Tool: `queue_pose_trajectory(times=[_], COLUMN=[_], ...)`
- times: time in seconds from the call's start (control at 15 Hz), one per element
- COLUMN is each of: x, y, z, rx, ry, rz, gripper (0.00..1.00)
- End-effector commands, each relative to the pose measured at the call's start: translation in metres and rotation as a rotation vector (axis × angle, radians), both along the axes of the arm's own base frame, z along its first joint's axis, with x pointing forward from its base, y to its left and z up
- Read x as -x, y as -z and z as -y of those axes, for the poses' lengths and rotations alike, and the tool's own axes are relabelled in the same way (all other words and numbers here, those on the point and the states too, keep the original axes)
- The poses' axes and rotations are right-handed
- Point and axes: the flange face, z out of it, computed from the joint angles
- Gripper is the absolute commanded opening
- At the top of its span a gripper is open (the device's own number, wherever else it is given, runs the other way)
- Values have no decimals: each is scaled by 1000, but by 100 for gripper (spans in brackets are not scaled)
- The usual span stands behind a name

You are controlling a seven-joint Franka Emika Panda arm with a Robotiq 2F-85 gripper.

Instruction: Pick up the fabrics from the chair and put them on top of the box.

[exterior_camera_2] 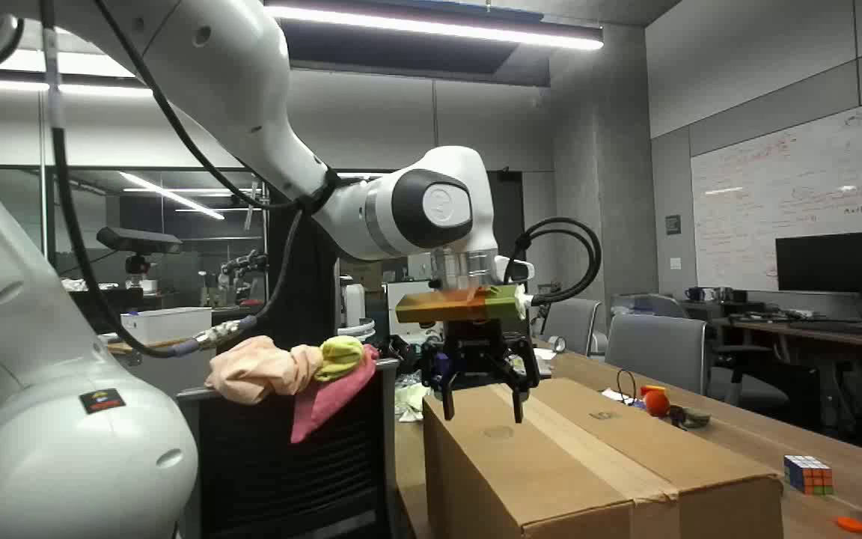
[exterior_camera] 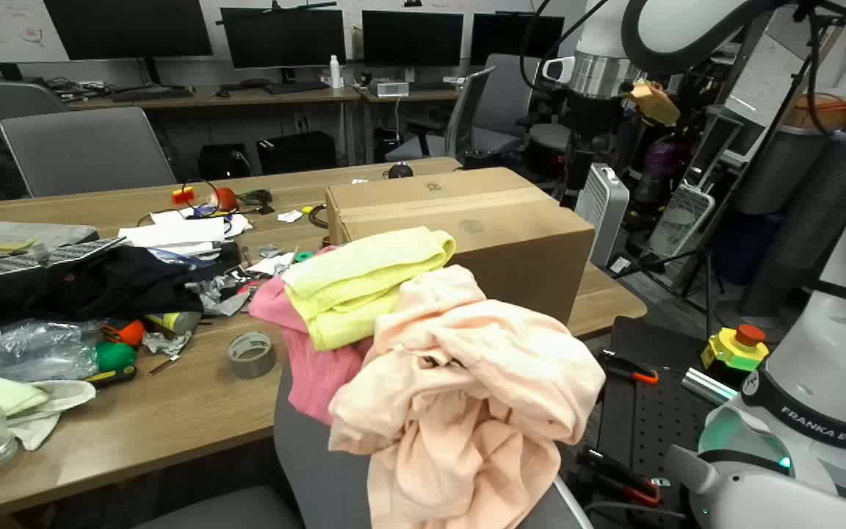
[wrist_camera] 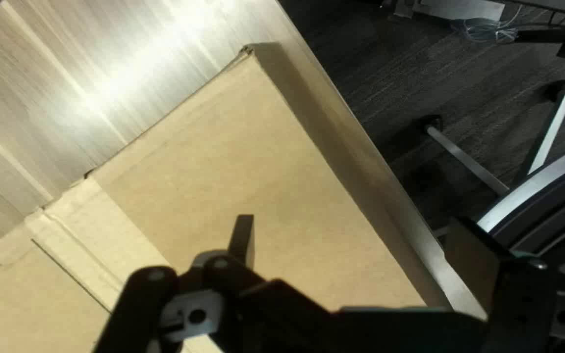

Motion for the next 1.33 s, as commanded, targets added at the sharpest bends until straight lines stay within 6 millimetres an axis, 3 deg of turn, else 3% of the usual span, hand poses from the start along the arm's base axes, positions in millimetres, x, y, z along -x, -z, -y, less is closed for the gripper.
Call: queue_pose_trajectory(times=[0.0,0.4,0.53,0.67,0.87,1.27], x=[0,0,-2,-3,-5,-7], y=[-1,-1,-3,-10,-31,-68], z=[0,0,-9,-25,-70,-151], rx=[0,0,20,45,78,-18], ry=[0,0,-36,-85,-167,-249], rz=[0,2,7,20,64,157], gripper=[100,100,100,100,100,100])
